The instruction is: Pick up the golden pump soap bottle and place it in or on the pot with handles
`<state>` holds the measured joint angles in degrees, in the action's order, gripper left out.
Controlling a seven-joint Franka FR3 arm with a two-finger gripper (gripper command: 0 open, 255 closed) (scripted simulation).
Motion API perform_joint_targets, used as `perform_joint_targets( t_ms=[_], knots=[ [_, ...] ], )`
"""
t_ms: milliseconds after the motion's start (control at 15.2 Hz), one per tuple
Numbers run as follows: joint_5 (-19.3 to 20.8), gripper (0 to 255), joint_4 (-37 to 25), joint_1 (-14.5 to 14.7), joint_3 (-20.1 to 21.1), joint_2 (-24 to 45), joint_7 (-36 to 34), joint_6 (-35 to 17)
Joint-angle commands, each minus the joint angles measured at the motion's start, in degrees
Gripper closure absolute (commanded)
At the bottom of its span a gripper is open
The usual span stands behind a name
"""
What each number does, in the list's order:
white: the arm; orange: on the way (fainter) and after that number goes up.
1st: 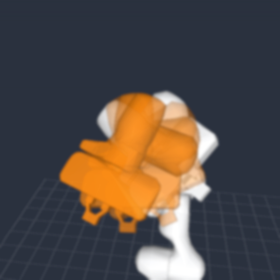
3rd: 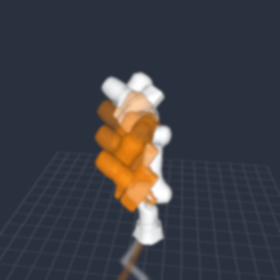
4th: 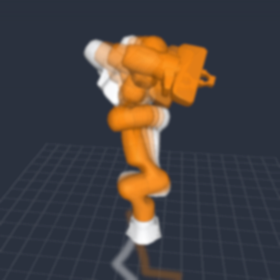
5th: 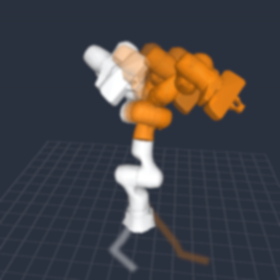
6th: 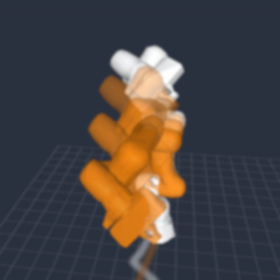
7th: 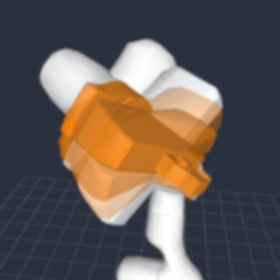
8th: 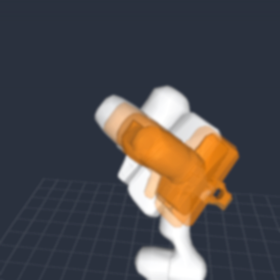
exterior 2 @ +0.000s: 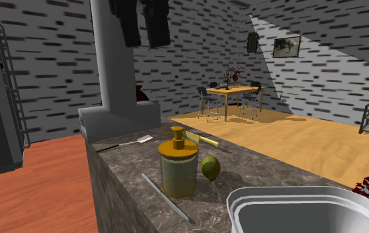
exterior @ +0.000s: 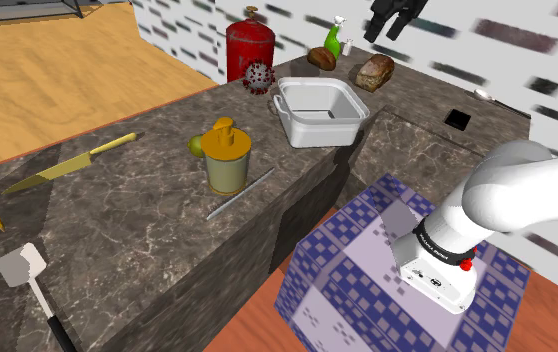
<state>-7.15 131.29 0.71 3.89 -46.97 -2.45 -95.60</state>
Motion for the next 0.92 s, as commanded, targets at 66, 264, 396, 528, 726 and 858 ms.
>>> perform_joint_targets(
  t_ms=[66,264,396,528,726,858],
  knots=[
    [-0.4,0,0.4,0.3,0.9,1.1,-0.4,-1.5],
    [-1.3,0,1.1,1.1,3.6,4.7,-1.8,-5.8],
    [-1.8,0,1.3,1.6,5.5,7.4,-2.7,-8.7],
    [-2.1,0,1.2,2.1,7.3,10.3,-3.7,-11.5],
    [-2.3,0,0.6,2.6,10.1,15.0,-5.2,-15.6],
    [-2.1,0,-0.2,2.8,12.0,18.4,-6.4,-18.2]
  ],
)
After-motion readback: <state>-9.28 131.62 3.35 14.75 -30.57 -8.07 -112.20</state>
